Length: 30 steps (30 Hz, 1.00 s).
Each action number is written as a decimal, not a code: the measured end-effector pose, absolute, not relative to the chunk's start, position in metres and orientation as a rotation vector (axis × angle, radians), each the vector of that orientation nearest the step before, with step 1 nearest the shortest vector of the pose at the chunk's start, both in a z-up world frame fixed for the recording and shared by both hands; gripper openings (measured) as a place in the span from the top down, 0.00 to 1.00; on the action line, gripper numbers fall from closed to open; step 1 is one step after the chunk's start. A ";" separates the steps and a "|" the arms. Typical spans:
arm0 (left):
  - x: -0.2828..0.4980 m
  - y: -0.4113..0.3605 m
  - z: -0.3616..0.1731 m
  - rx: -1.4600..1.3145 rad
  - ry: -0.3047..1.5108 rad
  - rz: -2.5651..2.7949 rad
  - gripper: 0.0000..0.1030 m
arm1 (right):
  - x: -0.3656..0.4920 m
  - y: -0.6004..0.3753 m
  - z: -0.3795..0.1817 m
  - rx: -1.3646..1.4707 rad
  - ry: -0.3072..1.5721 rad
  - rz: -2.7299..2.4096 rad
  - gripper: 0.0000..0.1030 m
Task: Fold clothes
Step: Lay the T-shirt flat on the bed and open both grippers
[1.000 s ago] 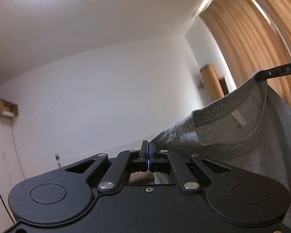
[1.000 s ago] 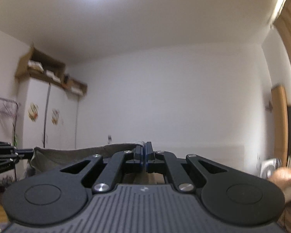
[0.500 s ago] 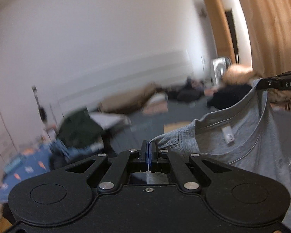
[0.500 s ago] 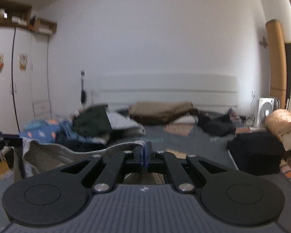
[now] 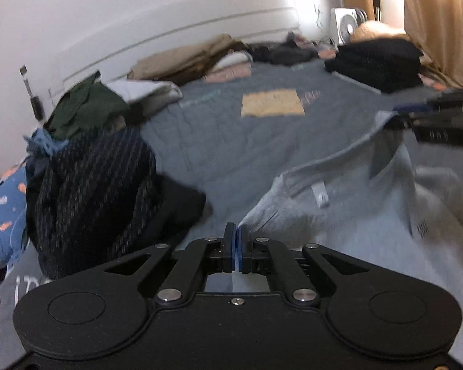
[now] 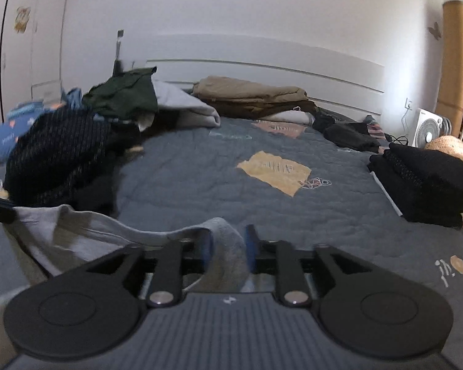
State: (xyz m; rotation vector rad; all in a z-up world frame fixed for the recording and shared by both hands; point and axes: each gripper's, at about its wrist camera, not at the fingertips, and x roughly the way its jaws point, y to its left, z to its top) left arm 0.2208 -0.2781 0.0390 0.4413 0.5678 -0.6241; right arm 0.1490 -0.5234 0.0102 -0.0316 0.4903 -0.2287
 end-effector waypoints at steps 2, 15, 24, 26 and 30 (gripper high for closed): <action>0.208 -0.260 0.040 0.417 0.569 -0.616 0.97 | 0.136 -0.526 0.013 -0.025 0.499 -0.219 0.52; 0.085 -0.188 0.011 0.318 0.574 -0.624 0.62 | 0.032 -0.504 0.039 0.126 0.472 -0.219 0.35; 0.046 -0.216 -0.048 0.341 0.599 -0.689 0.62 | -0.053 -0.462 0.009 0.261 0.465 -0.149 0.35; 0.042 -0.226 -0.055 0.385 0.586 -0.709 0.62 | -0.055 -0.466 0.007 0.273 0.467 -0.162 0.35; 0.038 -0.241 -0.071 0.457 0.577 -0.727 0.62 | -0.055 -0.471 -0.001 0.305 0.448 -0.136 0.35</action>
